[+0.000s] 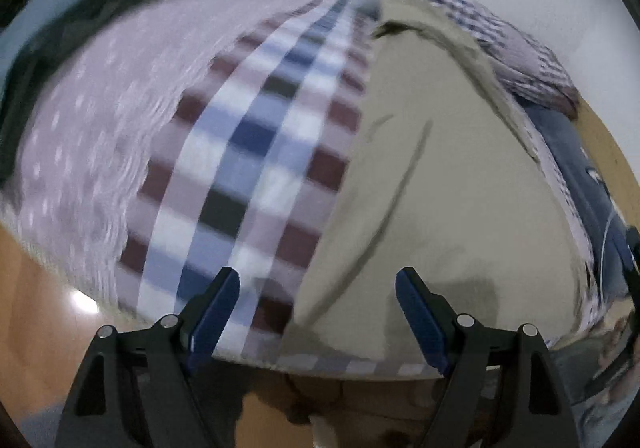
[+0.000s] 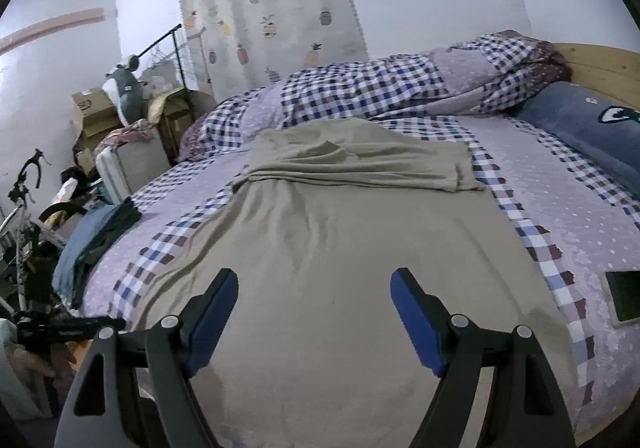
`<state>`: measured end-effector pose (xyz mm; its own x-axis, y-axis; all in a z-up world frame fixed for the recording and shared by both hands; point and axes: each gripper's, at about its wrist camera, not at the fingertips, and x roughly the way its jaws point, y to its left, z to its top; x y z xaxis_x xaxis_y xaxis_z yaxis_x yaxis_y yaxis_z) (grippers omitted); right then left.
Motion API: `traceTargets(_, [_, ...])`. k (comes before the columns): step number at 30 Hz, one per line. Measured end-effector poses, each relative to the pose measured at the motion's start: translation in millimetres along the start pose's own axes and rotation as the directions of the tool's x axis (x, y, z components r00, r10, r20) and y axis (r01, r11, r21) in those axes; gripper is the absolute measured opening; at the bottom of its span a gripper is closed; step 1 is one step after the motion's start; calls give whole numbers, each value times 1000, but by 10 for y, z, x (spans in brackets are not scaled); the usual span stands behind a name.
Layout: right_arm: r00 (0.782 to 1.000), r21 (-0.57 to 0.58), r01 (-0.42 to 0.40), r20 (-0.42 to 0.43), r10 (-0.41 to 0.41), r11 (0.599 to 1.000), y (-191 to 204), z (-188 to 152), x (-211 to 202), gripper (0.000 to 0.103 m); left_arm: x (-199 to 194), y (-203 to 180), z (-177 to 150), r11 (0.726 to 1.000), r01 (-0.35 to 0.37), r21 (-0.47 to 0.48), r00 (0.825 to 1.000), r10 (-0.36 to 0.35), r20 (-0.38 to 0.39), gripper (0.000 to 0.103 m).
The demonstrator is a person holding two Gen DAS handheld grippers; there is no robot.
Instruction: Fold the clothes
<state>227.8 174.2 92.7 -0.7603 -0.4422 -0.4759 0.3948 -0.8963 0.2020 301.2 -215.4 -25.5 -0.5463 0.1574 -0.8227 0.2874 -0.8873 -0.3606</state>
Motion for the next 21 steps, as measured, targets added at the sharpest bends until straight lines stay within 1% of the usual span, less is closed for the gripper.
traceTargets(4, [1000,-19,-18,1,18,1000,86,-3,3,82,64,71,-96,996,41,-77,998,-45,-39,83])
traceTargets(6, [1000,-30,-23,-1,23,999,132,-8,13,82,126,37,-134,995,61,-84,996,-67,-67,83])
traceTargets(8, [1000,-41,-29,-3,29,999,178,-13,22,82,181,4,-166,993,77,-89,992,-85,-91,80])
traceTargets(11, [999,-57,-36,-6,36,998,247,-21,37,82,222,-38,-176,993,89,-83,990,-97,-105,77])
traceTargets(13, [999,-68,-42,-8,41,997,293,-26,46,82,193,-21,-167,991,99,-95,989,-108,-98,65])
traceTargets(14, [999,-77,-43,-11,43,996,326,-37,57,82,176,-8,-163,989,102,-103,989,-112,-97,61])
traceTargets(15, [999,-92,-44,-18,43,995,370,-56,75,82,164,7,-160,988,105,-110,989,-115,-93,54])
traceTargets(16, [999,-109,-42,-21,40,993,418,-77,90,82,156,22,-156,987,106,-117,989,-117,-90,50])
traceTargets(17, [999,-130,-40,-24,37,991,474,-99,105,82,148,33,-153,987,106,-123,989,-117,-88,49])
traceTargets(19, [998,-175,-49,-36,44,983,591,-148,139,82,127,37,-153,986,107,-125,989,-118,-85,44])
traceTargets(21, [998,-234,-56,-45,47,971,751,-219,179,82,114,39,-149,986,111,-125,989,-122,-81,41])
